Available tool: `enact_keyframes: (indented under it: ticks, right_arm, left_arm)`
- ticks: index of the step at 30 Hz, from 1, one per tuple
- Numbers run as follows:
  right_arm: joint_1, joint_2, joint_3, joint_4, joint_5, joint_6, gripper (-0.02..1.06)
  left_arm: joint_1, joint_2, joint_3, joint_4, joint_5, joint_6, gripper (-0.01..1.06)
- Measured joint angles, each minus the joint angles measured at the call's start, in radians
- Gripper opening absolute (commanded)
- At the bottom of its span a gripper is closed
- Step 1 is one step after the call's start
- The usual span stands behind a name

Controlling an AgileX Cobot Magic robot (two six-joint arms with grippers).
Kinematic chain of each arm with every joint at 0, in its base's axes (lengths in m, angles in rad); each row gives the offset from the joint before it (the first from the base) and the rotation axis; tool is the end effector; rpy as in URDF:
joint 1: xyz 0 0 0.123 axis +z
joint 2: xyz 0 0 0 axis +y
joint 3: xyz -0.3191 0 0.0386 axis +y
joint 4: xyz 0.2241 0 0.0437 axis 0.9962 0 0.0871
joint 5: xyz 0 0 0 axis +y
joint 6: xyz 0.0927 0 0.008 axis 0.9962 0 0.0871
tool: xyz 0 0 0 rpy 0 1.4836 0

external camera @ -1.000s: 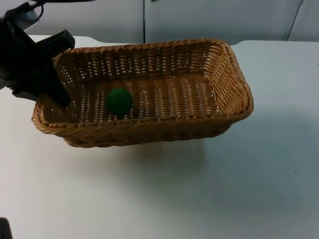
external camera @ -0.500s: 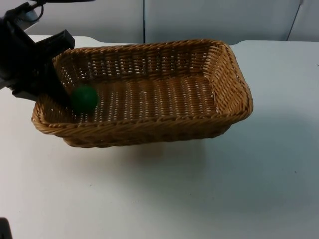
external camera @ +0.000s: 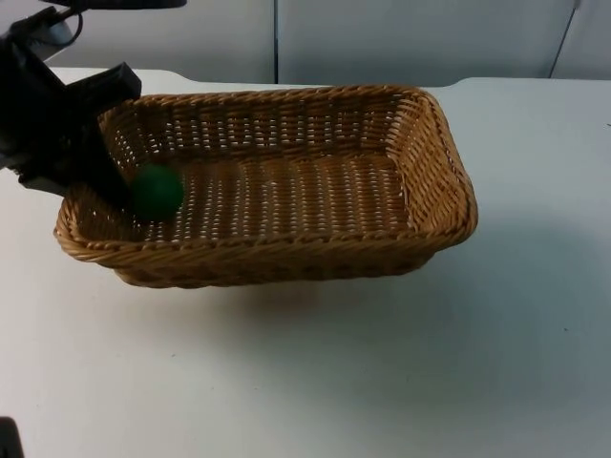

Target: Pick up the basket with the left hand and place the ball into the basket with the right hand.

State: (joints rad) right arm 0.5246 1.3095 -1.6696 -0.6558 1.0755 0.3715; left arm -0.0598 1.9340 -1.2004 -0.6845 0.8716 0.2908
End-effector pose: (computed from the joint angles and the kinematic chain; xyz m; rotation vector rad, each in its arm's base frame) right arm 0.2129 0.0655 0.5217 -0.1726 2.0090 -0.2485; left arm 0.3563 -0.0665 0.2099 -0.1266 2.9261 -0.7829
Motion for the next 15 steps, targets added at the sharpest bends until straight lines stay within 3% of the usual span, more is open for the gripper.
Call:
enact_keyframes:
  ticks: [9,15]
  right_arm:
    - [0.0,-0.042,0.059,-0.01,0.022,0.007,0.0]
    - [0.0,-0.047,0.215,-0.013,-0.025,0.05,0.0]
  left_arm:
    - [0.0,0.0,0.0,-0.006,-0.007,0.066,0.0]
    - [-0.014,0.013,0.0,-0.029,-0.014,0.136,0.0]
